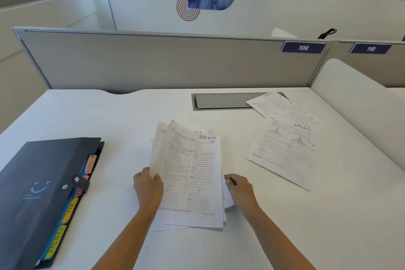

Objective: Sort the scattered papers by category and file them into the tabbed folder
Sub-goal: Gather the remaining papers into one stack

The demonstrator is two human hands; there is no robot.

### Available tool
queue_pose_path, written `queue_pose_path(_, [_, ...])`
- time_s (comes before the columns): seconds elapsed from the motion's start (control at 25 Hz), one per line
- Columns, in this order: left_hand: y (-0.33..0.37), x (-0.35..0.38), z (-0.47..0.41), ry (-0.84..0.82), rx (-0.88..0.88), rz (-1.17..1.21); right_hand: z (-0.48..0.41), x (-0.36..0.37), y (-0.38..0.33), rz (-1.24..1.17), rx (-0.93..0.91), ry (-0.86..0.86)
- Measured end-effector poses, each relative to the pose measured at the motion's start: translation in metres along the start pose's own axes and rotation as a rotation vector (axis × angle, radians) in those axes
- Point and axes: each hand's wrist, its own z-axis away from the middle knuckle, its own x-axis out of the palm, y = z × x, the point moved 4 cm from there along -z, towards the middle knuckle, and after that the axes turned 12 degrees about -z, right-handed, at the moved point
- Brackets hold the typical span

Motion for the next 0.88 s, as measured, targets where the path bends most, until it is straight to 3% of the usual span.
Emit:
queue_pose_path(0.16, [0.003, 0.004, 0.007, -0.051, -0.100, 0.109, 0.004, 0.016, -0.001, 0.016, 0.021, -0.029])
queue_pose_path(0.24, [0.000, 0.006, 0.004, -0.164, -0.151, 0.190, 0.004, 0.022, -0.003, 0.039, 0.000, -0.062])
queue_pose_path(0.36, [0.001, 0.004, 0.006, -0.293, -0.020, 0.191, 0.009, 0.020, -0.010, -0.075, -0.080, -0.039])
queue_pose_path(0.48, [0.031, -0.028, 0.011, -0.075, 0.226, 0.204, 0.020, 0.007, -0.035, -0.242, -0.215, 0.068])
queue_pose_path(0.6, [0.071, -0.063, 0.017, 0.005, 0.436, 0.315, 0.025, -0.006, -0.061, -0.358, -0.359, 0.159])
queue_pose_path(0.76, [0.091, -0.092, 0.027, 0.125, 0.509, 0.473, 0.029, -0.016, -0.080, -0.494, -0.448, 0.198])
queue_pose_path(0.88, [0.088, -0.086, 0.035, 0.111, 0.502, 0.523, 0.037, -0.009, -0.080, -0.557, -0.459, 0.142])
